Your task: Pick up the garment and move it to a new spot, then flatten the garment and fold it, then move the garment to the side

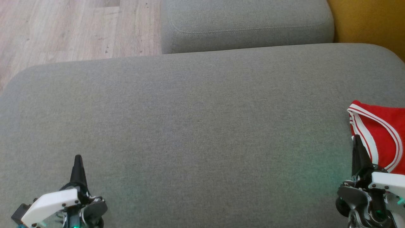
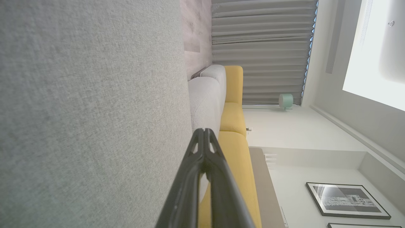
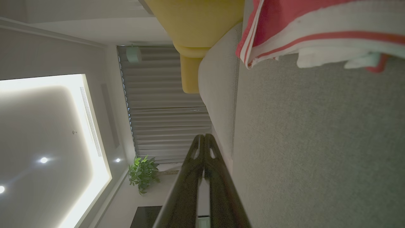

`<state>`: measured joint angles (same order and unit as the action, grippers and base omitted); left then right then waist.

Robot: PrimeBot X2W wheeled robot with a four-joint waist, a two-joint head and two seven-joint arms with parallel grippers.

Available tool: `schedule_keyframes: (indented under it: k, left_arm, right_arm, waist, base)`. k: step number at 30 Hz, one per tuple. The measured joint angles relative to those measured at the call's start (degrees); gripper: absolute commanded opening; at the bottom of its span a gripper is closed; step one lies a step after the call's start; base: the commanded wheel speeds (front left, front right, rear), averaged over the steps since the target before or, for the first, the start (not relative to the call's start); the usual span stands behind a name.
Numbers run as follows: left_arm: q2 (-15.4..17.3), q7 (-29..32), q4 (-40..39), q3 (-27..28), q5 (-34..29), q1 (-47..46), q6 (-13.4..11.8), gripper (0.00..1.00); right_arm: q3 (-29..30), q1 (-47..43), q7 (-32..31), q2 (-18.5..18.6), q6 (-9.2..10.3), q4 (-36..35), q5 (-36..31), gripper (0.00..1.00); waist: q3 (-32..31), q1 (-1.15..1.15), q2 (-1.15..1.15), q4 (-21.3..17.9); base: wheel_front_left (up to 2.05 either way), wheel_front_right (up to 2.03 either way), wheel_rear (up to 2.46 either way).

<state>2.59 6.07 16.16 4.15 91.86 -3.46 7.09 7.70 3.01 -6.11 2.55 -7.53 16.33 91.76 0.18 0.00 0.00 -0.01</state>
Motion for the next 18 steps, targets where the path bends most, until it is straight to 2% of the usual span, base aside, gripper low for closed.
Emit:
schedule_keyframes:
  k: [18]
  left_arm:
    - [0.0,0.0,0.0,0.0,0.0,0.0,0.0,0.00]
  right_arm:
    - [0.0,0.0,0.0,0.0,0.00,0.0,0.0,0.00]
  waist:
    - [0.0,0.00,0.00,0.0]
  base:
    - [0.00,0.00,0.00]
